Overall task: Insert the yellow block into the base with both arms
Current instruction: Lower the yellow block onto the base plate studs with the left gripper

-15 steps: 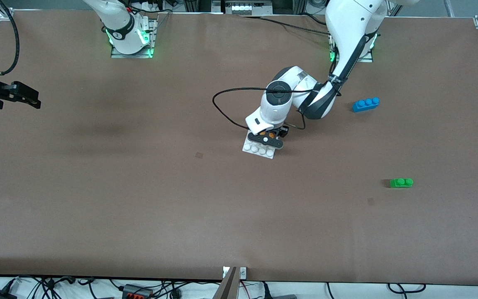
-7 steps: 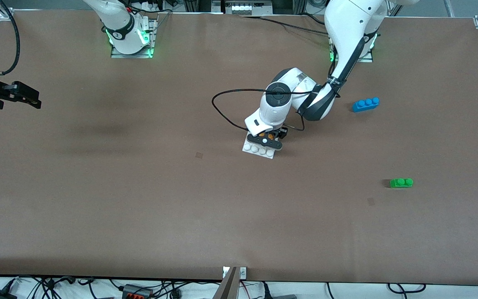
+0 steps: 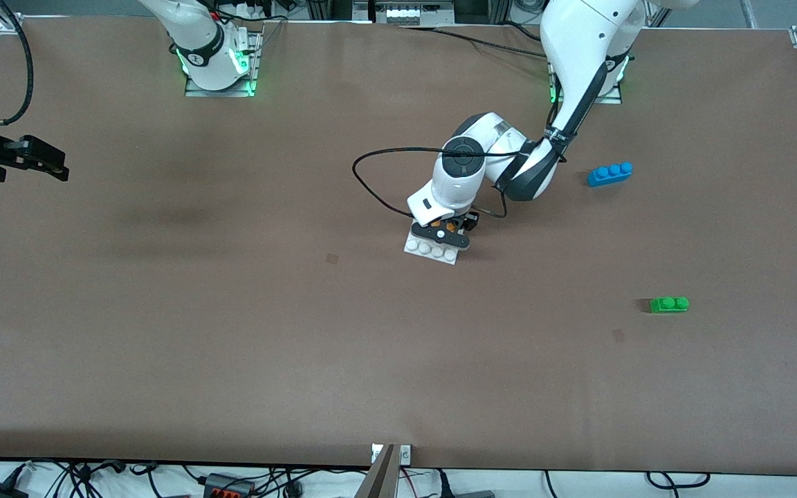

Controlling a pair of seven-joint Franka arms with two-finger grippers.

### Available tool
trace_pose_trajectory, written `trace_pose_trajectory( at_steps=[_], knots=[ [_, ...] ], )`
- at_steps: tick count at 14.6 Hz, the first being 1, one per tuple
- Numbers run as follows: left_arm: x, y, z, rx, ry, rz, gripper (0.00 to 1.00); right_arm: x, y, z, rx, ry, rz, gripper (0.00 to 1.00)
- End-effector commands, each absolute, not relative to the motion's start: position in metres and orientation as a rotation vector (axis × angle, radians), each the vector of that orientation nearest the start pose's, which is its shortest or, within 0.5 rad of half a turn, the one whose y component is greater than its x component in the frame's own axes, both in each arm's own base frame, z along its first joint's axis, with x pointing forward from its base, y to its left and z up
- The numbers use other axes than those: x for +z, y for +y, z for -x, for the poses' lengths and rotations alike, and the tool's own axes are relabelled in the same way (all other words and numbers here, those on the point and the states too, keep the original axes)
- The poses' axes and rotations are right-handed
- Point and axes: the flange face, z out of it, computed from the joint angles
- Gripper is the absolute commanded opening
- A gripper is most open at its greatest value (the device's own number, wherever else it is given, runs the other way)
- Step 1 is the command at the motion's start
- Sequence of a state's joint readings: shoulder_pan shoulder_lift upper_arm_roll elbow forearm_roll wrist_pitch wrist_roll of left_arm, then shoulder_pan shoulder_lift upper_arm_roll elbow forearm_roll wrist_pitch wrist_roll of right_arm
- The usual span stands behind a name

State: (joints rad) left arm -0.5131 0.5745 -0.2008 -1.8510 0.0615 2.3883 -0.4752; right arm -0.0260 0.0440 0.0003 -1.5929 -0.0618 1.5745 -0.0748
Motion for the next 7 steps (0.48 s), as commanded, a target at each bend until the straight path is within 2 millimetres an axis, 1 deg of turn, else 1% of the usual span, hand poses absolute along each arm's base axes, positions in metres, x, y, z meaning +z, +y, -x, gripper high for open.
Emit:
trace_pose_trajectory(
  at_steps=[1, 2, 7],
  knots=[
    [0.1990, -0.4199, -0.4908, 0.097, 0.447, 3.136, 0.40, 0.5952, -0.0206, -0.5670, 0.098, -0.064, 3.206, 1.00],
    [0.1973, -0.4215, -0.4916, 0.098, 0.438, 3.139, 0.40, 0.5952, -0.0197, -0.5670, 0.098, -0.066, 3.206, 1.00],
    [0.2024, -0.4266, -0.4959, 0.075, 0.443, 3.150, 0.40, 0.5951, -0.0197, -0.5669, 0.100, -0.066, 3.206, 1.00]
  ],
)
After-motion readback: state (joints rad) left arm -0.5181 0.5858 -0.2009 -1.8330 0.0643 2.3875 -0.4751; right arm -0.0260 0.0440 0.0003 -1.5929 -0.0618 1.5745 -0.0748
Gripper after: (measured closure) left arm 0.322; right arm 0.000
